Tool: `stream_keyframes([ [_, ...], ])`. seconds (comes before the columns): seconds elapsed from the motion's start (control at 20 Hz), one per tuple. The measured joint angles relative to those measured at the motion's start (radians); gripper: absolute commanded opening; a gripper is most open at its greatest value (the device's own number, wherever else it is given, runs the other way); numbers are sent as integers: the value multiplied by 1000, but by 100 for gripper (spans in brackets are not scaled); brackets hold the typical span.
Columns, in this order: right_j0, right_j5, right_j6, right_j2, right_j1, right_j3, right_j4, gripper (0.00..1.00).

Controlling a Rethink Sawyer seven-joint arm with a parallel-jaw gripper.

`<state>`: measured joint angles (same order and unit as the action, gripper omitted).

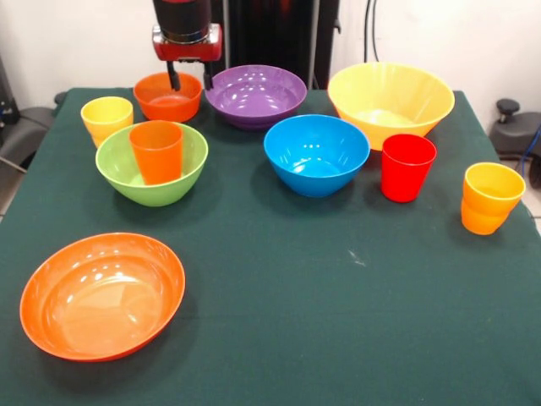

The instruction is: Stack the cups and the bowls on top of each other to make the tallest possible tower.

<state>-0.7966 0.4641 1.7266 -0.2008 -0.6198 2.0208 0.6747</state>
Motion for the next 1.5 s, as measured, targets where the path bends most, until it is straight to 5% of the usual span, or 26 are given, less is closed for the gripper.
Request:
stream_keyframes([
  [0.4, 17, -26, 2, 33, 4, 0, 0, 100],
  [0.7, 17, -137, 22, 63, 5, 0, -9, 100],
  [1.2, 0, -335, 114, 89, 48, 0, -117, 100],
  [1.5, 30, -348, 161, 133, 62, 0, -149, 100],
])
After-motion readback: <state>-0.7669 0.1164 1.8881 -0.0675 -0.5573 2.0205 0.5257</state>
